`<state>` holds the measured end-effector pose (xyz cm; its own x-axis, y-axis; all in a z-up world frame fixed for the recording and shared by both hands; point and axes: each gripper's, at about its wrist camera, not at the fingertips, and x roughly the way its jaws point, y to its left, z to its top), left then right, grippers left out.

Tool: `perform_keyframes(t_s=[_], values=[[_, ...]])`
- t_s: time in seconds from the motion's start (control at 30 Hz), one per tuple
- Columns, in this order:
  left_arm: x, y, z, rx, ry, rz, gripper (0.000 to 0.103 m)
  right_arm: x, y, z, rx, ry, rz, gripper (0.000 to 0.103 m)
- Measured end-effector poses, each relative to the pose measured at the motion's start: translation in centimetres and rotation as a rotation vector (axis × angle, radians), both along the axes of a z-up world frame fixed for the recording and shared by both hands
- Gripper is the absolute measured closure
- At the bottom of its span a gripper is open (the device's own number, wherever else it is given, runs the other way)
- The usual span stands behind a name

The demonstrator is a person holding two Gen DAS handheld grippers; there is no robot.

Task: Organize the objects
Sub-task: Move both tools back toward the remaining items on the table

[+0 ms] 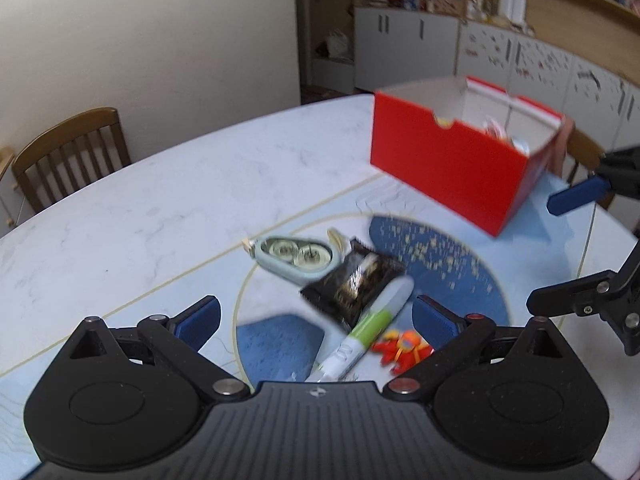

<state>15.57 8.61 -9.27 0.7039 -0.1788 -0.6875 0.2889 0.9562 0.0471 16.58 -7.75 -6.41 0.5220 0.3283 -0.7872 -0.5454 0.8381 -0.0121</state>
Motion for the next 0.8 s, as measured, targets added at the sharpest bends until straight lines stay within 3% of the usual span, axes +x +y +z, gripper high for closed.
perform_keyframes(t_s=[0.2, 0.57, 0.8], values=[[0.7, 0.4, -2.1, -0.001, 0.039, -0.068, 0.001, -0.7, 2.3, -2.4, -0.042, 0.021, 0.073, 0.003], [1.7, 1.0, -5.1, -0.037, 0.090, -0.108, 0.001, -0.5, 5.8, -5.6, -0.065, 0.025, 0.180, 0.012], [1.9, 1.6, -5.5, -0.073, 0.087, -0.117, 0.001, 0.0, 7.1, -6.6, -0.063, 0.033, 0.211, 0.026]])
